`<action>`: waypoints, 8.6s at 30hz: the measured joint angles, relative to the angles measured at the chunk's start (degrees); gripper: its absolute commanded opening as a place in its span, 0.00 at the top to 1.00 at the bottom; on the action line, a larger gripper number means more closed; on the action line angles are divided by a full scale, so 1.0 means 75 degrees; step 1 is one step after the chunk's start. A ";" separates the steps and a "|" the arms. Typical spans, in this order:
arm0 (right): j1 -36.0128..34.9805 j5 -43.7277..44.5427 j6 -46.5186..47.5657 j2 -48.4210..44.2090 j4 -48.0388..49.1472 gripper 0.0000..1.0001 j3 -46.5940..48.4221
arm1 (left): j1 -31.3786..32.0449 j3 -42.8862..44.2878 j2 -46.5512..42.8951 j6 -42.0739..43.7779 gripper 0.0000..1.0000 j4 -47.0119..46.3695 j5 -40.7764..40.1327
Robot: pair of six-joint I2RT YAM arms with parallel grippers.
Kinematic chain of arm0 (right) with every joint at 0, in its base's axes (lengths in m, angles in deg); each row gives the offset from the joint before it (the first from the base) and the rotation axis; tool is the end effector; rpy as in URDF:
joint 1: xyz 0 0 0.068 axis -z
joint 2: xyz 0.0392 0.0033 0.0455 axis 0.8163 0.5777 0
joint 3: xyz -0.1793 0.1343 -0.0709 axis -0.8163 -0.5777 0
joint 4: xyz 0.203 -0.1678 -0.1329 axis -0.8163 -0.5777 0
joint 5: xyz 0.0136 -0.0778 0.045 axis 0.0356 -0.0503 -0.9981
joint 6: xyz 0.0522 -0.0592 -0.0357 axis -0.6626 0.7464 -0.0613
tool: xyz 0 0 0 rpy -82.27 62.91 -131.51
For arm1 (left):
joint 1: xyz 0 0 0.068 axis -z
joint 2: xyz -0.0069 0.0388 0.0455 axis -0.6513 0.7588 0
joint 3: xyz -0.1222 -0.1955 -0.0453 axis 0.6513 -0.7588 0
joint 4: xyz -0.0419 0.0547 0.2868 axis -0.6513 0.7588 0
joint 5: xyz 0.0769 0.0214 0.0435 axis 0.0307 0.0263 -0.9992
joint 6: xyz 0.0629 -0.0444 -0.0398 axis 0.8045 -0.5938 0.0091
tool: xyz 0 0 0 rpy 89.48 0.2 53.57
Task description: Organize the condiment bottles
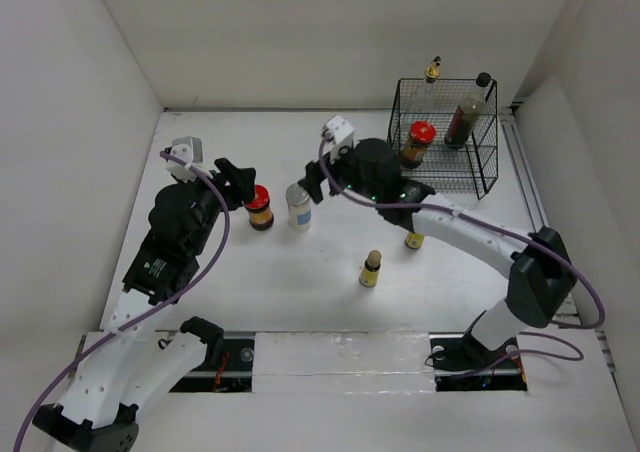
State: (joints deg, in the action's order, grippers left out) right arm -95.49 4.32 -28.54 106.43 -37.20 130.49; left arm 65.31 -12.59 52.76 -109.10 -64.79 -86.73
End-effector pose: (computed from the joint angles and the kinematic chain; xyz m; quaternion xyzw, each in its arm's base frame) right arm 0.3367 0.2940 0.2953 -0.2637 0.7168 0.2479 0.5960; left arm 0.2440 -0.0977 0.3820 -0.0416 0.6951 -0.2269 0.6809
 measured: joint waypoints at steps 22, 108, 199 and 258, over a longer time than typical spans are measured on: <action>-0.0734 -0.0326 0.0012 0.2495 -0.0388 0.49 0.0766 | 0.0000 0.0000 0.0009 -0.0023 0.41 0.0006 0.0262; 0.1183 0.0105 -0.0393 0.0111 0.0691 0.28 0.0478 | 0.0000 0.0000 0.0198 0.0003 0.49 -0.0041 0.0542; 0.6339 0.0909 -0.0761 0.0766 0.0169 0.59 0.0662 | 0.0000 0.0000 0.0041 -0.0385 0.34 0.0233 -0.0289; 0.2022 0.2416 -0.2728 -0.3946 -0.1603 0.24 -0.4739 | 0.0000 0.0000 0.0029 -0.0303 0.36 0.0172 0.0082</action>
State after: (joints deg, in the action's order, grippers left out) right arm -80.32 22.44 -48.99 76.84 -49.22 94.95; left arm 65.31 -12.59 52.97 -111.37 -63.50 -86.12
